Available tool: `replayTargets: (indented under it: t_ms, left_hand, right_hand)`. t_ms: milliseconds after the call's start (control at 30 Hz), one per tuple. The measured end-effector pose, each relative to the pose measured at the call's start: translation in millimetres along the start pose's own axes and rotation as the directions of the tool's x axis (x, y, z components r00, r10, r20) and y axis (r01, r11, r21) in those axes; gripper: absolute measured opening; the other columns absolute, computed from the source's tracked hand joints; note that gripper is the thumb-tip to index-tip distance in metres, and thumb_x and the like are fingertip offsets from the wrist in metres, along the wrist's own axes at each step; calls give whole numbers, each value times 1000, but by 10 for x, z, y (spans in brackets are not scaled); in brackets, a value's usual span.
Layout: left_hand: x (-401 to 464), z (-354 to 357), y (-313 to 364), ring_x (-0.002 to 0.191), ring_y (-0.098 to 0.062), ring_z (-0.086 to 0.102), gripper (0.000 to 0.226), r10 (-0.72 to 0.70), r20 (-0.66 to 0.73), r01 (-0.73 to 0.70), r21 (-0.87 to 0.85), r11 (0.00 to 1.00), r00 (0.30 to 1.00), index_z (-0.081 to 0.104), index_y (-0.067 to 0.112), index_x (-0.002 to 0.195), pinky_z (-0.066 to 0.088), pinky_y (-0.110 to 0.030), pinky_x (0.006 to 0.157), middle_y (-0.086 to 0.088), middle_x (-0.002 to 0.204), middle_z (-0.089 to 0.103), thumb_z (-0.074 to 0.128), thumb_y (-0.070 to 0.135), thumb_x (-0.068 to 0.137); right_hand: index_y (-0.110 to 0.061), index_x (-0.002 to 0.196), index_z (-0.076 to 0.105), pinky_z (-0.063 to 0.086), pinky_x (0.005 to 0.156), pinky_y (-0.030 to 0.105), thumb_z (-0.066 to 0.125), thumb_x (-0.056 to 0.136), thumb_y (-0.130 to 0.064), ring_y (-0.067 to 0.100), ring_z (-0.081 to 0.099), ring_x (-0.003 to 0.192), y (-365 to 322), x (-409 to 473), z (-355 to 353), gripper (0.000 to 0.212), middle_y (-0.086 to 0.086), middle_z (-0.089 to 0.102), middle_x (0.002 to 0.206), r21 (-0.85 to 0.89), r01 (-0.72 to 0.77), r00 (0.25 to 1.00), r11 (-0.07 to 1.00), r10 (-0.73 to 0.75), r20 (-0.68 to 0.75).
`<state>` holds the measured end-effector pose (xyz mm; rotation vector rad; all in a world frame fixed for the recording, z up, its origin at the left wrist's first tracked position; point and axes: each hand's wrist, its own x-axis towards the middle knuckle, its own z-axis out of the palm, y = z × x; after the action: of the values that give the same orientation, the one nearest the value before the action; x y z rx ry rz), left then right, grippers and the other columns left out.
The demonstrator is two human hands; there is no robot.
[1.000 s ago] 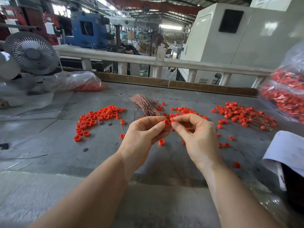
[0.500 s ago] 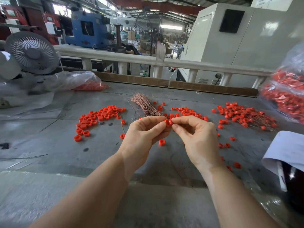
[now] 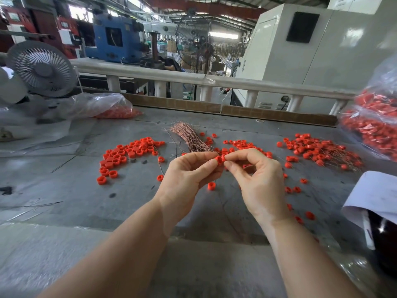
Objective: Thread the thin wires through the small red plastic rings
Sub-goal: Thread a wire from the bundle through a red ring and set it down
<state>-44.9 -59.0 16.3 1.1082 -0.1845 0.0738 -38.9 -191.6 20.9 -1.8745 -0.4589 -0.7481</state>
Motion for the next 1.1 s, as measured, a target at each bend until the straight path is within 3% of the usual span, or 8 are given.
replayTargets:
  t_ms: [200,767,1000,1100]
  left_hand:
    - [7,-15,-13,67,-10,68,11,24,1,-24,27,999,1000,68,8,83,54,-17,64,-4,72,72,61,2,77]
    - [2,-3,-16,67,-11,68,15,94,-32,-86,178,980,995,69,11,85,55,-19,66,-3,72,72,62,-2,82]
    - [-4,-6,-10,68,-11,68,15,96,-32,-88,190,978,995,69,11,85,55,-18,66,-3,73,72,62,-1,82]
    - [-8,-3,-9,68,-10,68,15,105,-27,-97,210,973,994,69,11,85,54,-17,65,-2,73,72,62,-1,82]
  right_hand:
    - [-22,78,68,42,69,8,72,77,-3,3,62,78,2,-9,-7,19,-10,67,78,-6,32,999,999,-32,24]
    - [-13,79,70,42,69,7,69,77,1,6,61,77,29,-12,0,14,-4,67,79,-41,105,994,994,-103,42]
    - [-11,78,69,48,69,20,68,78,-4,8,58,74,20,-25,9,6,-5,63,78,-106,154,988,982,-151,35]
    - [-9,77,68,46,69,19,65,78,-8,9,57,73,13,-27,14,4,-5,62,77,-150,204,979,967,-200,36]
